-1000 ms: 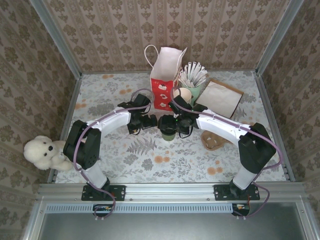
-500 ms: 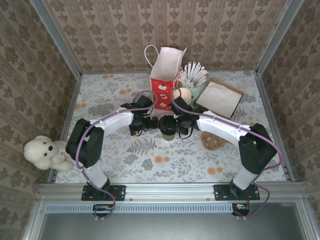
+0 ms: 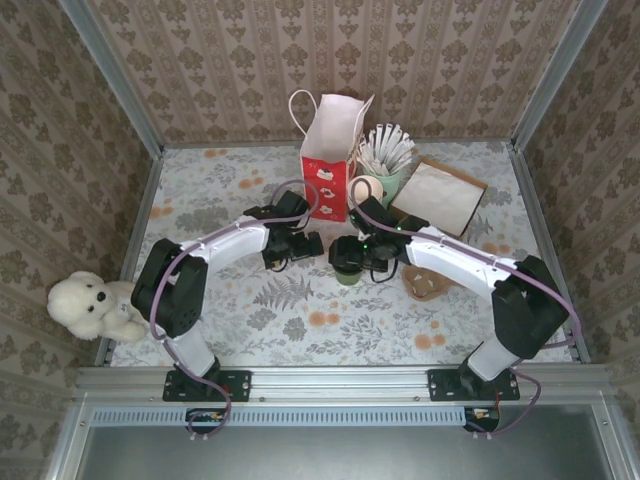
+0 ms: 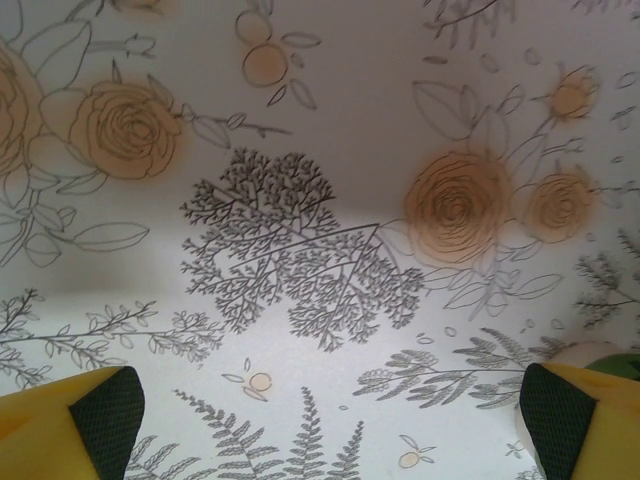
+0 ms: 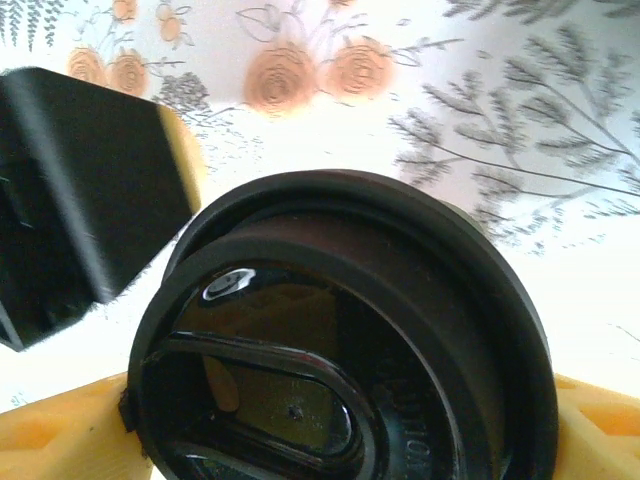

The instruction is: Pack the takeout coffee

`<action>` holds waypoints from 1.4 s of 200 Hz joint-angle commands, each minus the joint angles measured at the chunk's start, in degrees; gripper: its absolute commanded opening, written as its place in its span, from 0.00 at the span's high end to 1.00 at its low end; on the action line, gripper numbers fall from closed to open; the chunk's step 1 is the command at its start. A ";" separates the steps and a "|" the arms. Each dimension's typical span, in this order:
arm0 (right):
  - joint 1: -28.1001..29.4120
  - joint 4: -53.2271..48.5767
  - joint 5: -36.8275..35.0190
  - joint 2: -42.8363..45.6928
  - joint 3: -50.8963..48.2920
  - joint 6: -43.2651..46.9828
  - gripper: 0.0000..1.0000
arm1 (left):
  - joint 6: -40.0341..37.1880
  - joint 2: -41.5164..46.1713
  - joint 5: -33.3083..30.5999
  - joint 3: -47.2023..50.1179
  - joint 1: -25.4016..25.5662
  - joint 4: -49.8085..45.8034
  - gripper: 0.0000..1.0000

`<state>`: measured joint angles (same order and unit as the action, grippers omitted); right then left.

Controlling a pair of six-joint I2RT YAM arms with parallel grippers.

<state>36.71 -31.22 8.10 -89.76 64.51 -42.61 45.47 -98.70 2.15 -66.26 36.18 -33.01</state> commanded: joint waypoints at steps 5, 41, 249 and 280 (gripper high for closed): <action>-3.20 -4.71 -1.59 5.00 -3.20 2.28 0.20 | 1.20 3.06 -1.77 0.76 0.10 2.15 0.00; -9.42 -5.81 -0.80 8.23 -5.68 4.73 0.20 | 1.11 3.16 -2.20 0.25 0.11 1.80 0.00; -32.48 3.03 -1.31 -8.14 10.90 10.48 0.18 | 1.25 8.41 -5.00 2.82 0.29 1.72 0.00; -33.01 3.18 -1.40 -11.39 14.81 10.05 0.18 | 1.26 10.26 -4.88 4.61 0.38 3.46 0.00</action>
<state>4.36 -29.52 7.68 -99.18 75.85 -33.10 46.35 -91.29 -1.58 -63.48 36.32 -30.61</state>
